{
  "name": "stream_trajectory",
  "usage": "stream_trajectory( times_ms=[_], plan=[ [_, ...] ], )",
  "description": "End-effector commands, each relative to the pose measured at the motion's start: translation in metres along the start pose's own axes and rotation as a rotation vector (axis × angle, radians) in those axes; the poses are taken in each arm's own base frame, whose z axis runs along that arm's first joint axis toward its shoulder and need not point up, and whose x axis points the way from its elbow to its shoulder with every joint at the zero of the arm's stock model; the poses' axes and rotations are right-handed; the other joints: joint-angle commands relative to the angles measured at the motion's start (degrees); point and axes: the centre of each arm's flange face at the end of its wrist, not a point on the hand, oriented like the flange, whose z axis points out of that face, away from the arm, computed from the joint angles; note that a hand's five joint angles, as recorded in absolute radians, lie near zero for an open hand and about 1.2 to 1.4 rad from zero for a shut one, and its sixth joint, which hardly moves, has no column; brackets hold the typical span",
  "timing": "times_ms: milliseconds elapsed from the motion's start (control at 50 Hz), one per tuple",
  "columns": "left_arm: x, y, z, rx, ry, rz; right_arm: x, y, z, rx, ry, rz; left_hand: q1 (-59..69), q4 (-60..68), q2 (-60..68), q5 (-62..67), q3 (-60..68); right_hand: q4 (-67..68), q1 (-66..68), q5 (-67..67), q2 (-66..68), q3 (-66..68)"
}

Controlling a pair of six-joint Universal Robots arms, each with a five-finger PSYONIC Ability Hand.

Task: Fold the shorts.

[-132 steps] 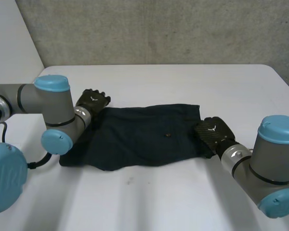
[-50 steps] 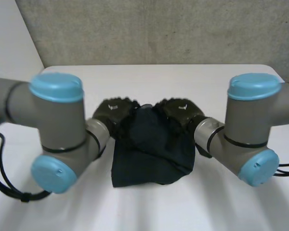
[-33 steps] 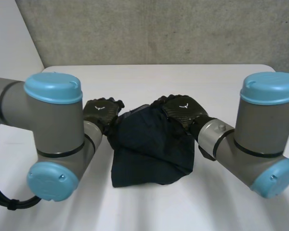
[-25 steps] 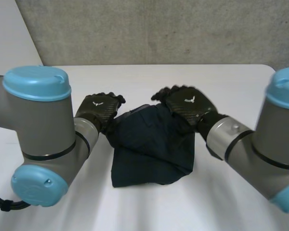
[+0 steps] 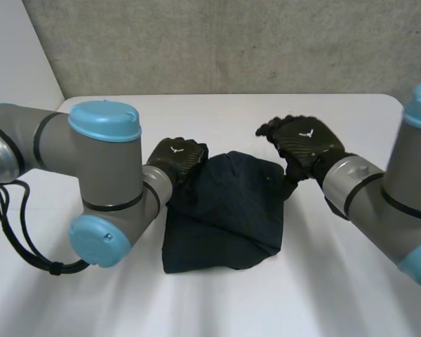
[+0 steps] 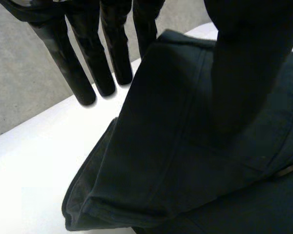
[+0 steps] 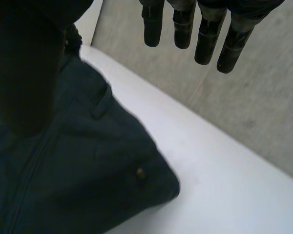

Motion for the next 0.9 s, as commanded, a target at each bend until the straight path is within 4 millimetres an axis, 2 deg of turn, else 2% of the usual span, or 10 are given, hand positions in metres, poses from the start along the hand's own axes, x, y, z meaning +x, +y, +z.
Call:
stream_trajectory(
  times_ms=[20, 80, 160, 300, 380, 480, 660, 720, 860, 900],
  plan=[
    [0.006, 0.007, -0.005, -0.027, 0.008, 0.018, 0.004, 0.021, 0.031, -0.102, -0.018, 0.034, 22.8, 22.9, 22.9, 23.1, 23.1, -3.3, -0.4, -3.4, -2.4, -2.4],
    [0.011, 0.007, -0.021, -0.037, 0.023, 0.025, 0.004, 0.020, 0.037, -0.111, -0.030, 0.055, 22.6, 22.7, 22.8, 22.9, 22.9, -3.3, -0.4, -3.4, -2.4, -2.4],
    [0.007, 0.011, -0.045, -0.038, 0.020, 0.021, -0.001, 0.011, 0.045, -0.108, -0.114, 0.142, 21.5, 21.5, 21.6, 21.7, 21.7, -3.3, -0.4, -3.4, -2.4, -2.4],
    [0.007, 0.028, -0.066, -0.008, 0.010, 0.023, -0.013, 0.013, 0.053, -0.166, -0.241, 0.233, 18.6, 18.7, 18.7, 18.9, 18.9, -3.3, -0.4, -3.4, -2.4, -2.4],
    [0.007, 0.038, -0.075, 0.016, 0.003, 0.075, -0.019, 0.023, 0.056, -0.215, -0.284, 0.254, 13.9, 14.0, 14.0, 14.2, 14.2, -3.3, -0.4, -3.4, -2.4, -2.4],
    [0.003, 0.050, -0.077, -0.011, -0.011, 0.160, -0.021, 0.031, 0.061, -0.233, -0.283, 0.257, 10.0, 10.1, 10.2, 10.3, 10.3, -3.3, -0.4, -3.4, -2.4, -2.4],
    [-0.010, 0.061, -0.085, -0.059, -0.045, 0.205, -0.042, 0.042, 0.066, -0.256, -0.328, 0.232, 6.5, 6.6, 6.6, 6.7, 6.8, -3.3, -0.4, -3.4, -2.4, -2.4],
    [-0.017, 0.060, -0.085, -0.058, -0.066, 0.197, -0.043, 0.038, 0.063, -0.247, -0.331, 0.228, 6.5, 6.6, 6.6, 6.7, 6.8, -3.3, -0.4, -3.4, -2.4, -2.4],
    [-0.020, 0.052, -0.082, -0.032, -0.074, 0.195, -0.034, 0.005, 0.042, -0.139, -0.300, 0.196, 7.0, 7.1, 7.1, 7.2, 7.3, -3.3, -0.4, -3.4, -2.4, -2.4],
    [-0.022, 0.044, -0.079, -0.002, -0.075, 0.194, -0.031, -0.004, 0.034, -0.099, -0.289, 0.181, 7.3, 7.4, 7.5, 7.6, 7.6, -3.3, -0.4, -3.4, -2.4, -2.4]
  ],
)
